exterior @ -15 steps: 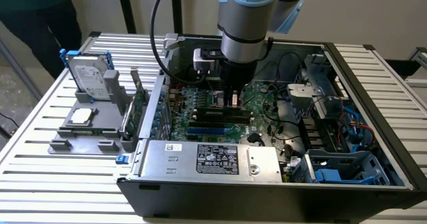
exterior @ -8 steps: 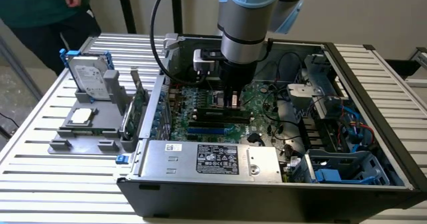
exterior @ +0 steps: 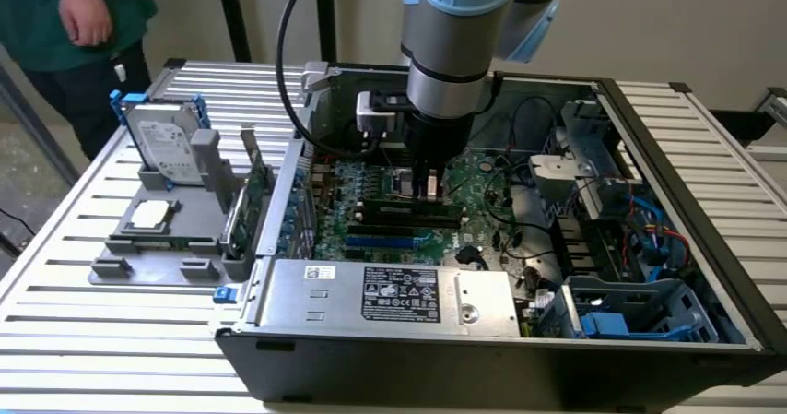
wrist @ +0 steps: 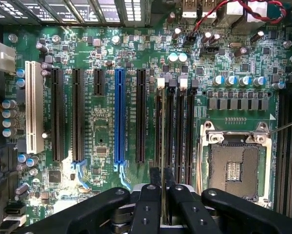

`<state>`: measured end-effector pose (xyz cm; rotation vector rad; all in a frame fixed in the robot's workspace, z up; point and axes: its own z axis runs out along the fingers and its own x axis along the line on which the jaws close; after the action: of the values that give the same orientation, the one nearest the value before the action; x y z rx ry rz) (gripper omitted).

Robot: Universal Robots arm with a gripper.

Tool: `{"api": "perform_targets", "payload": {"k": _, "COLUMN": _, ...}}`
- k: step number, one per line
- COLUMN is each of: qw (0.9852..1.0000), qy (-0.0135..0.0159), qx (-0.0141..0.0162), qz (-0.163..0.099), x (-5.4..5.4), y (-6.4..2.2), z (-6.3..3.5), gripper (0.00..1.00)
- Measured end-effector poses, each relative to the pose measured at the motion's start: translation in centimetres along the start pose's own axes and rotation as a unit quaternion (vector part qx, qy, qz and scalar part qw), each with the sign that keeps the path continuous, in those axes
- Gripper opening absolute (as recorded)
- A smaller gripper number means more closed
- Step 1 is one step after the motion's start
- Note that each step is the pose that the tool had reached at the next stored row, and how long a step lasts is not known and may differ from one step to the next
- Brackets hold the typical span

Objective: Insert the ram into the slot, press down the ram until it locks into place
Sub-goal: 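Insert the ram into the slot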

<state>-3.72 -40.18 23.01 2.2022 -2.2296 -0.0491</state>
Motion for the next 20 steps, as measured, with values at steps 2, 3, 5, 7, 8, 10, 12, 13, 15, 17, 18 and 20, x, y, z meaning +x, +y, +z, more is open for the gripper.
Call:
{"api": "perform_targets", "payload": {"k": 2, "qw": 1.0000, "qy": 0.0000, "qx": 0.0020, "qz": 0.000, "x": 0.00, "y": 0.00, "z": 0.03, "gripper": 0.14}}
{"api": "perform_targets", "payload": {"k": 3, "qw": 1.0000, "qy": 0.0000, "qx": 0.0031, "qz": 0.000, "x": 0.00, "y": 0.01, "z": 0.04, "gripper": 0.14}}
{"api": "perform_targets", "payload": {"k": 5, "qw": 1.0000, "qy": -0.0001, "qx": 0.0051, "qz": 0.000, "x": 0.00, "y": 0.06, "z": 0.06, "gripper": 0.14}}
{"api": "perform_targets", "payload": {"k": 7, "qw": 1.0000, "qy": -0.0002, "qx": 0.0068, "qz": 0.000, "x": 0.01, "y": 0.18, "z": 0.08, "gripper": 0.14}}
{"api": "perform_targets", "payload": {"k": 8, "qw": 1.0000, "qy": -0.0001, "qx": 0.0076, "qz": 0.000, "x": 0.01, "y": 0.27, "z": 0.08, "gripper": 0.14}}
{"api": "perform_targets", "payload": {"k": 10, "qw": 1.0000, "qy": -0.0001, "qx": 0.0093, "qz": 0.000, "x": 0.02, "y": 0.36, "z": 0.11, "gripper": 0.14}}
{"api": "perform_targets", "payload": {"k": 12, "qw": 0.9999, "qy": -0.0002, "qx": 0.0105, "qz": 0.000, "x": 0.02, "y": 0.39, "z": 0.16, "gripper": 0.14}}
{"api": "perform_targets", "payload": {"k": 13, "qw": 0.9999, "qy": -0.0001, "qx": 0.0112, "qz": 0.000, "x": 0.02, "y": 0.40, "z": 0.18, "gripper": 0.14}}
{"api": "perform_targets", "payload": {"k": 15, "qw": 0.9999, "qy": -0.0002, "qx": 0.0124, "qz": 0.000, "x": 0.02, "y": 0.47, "z": 0.24, "gripper": 0.14}}
{"api": "perform_targets", "payload": {"k": 17, "qw": 0.9999, "qy": -0.0001, "qx": 0.0132, "qz": 0.000, "x": 0.03, "y": 0.58, "z": 0.28, "gripper": 0.14}}
{"api": "perform_targets", "payload": {"k": 18, "qw": 0.9999, "qy": -0.0001, "qx": 0.0135, "qz": 0.000, "x": 0.03, "y": 0.63, "z": 0.29, "gripper": 0.14}}
{"api": "perform_targets", "payload": {"k": 20, "qw": 0.9999, "qy": -0.0002, "qx": 0.0139, "qz": 0.000, "x": 0.03, "y": 0.70, "z": 0.32, "gripper": 0.14}}
